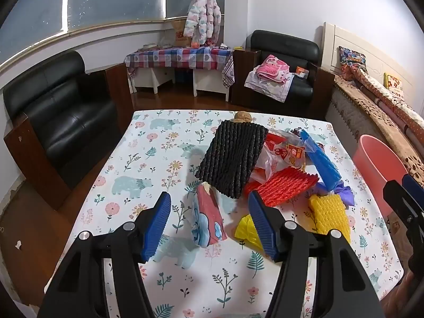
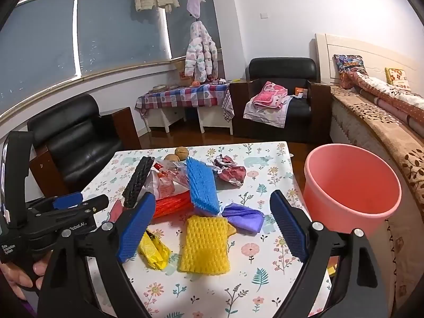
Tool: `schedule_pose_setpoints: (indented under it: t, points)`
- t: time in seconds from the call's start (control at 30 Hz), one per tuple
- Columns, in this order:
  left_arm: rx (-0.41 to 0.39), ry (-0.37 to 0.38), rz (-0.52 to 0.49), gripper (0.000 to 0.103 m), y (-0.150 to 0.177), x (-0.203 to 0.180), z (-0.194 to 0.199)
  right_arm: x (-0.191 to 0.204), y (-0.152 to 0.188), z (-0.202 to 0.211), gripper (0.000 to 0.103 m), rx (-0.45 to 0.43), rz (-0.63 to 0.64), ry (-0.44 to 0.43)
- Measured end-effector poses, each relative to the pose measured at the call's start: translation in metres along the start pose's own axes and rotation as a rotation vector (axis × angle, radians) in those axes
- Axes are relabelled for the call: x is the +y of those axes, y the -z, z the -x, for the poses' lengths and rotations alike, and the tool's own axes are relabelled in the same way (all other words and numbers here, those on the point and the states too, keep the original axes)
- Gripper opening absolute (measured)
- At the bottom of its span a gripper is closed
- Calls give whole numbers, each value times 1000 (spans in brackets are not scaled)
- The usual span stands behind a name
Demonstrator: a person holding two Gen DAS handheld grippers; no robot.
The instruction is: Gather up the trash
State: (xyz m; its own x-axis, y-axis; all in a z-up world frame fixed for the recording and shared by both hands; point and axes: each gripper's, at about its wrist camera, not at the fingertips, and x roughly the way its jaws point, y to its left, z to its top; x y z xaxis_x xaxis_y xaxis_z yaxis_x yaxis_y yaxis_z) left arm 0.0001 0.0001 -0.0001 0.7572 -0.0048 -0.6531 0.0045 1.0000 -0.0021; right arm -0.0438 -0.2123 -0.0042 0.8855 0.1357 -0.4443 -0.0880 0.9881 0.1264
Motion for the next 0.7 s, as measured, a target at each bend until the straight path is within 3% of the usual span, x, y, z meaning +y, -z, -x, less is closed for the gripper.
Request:
schedule_pose_setpoints:
  t: [0.7]
  points:
    - [5, 3, 4, 61, 0, 0, 0, -1, -1, 3, 88, -1, -2, 10]
